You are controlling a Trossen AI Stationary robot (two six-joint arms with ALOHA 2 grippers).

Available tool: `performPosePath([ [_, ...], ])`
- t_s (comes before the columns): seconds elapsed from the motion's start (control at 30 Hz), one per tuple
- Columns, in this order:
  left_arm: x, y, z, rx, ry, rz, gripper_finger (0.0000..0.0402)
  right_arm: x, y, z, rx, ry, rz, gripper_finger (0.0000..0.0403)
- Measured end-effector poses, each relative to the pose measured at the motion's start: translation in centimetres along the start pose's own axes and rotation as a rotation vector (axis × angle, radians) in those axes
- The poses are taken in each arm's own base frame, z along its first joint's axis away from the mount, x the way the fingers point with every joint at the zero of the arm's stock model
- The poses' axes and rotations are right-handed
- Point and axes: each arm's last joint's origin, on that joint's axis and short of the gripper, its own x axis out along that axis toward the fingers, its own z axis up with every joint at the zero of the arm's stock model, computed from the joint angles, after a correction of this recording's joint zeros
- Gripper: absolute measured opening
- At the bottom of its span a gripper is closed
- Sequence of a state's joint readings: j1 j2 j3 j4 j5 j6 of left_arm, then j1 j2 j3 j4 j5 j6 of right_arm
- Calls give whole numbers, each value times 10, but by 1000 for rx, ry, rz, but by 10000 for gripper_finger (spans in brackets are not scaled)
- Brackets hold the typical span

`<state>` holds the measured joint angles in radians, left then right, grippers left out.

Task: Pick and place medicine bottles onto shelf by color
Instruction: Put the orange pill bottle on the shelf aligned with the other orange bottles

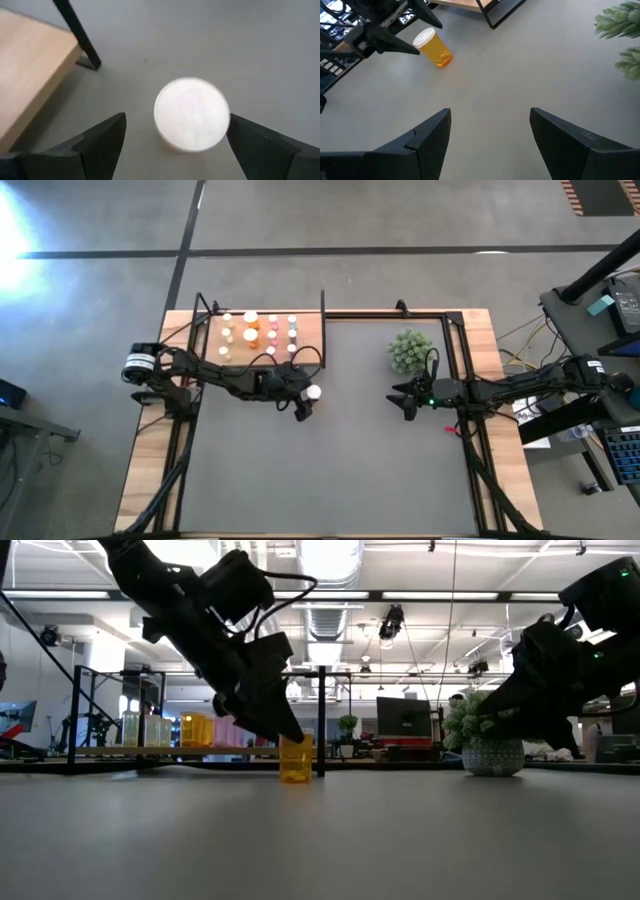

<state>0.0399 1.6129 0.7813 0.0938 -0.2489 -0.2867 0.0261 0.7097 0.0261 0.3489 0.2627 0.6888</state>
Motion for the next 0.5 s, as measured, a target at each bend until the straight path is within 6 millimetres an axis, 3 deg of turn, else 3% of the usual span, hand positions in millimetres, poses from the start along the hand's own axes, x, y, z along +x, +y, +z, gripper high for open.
performPosePath([
  [0.27, 2, 0, -1, 9, 0, 22, 315, 0, 0, 0, 0, 0, 0, 260],
  [0.5, 2, 0, 0, 86, -3, 21, 266, 0, 0, 0, 0, 0, 0, 260],
])
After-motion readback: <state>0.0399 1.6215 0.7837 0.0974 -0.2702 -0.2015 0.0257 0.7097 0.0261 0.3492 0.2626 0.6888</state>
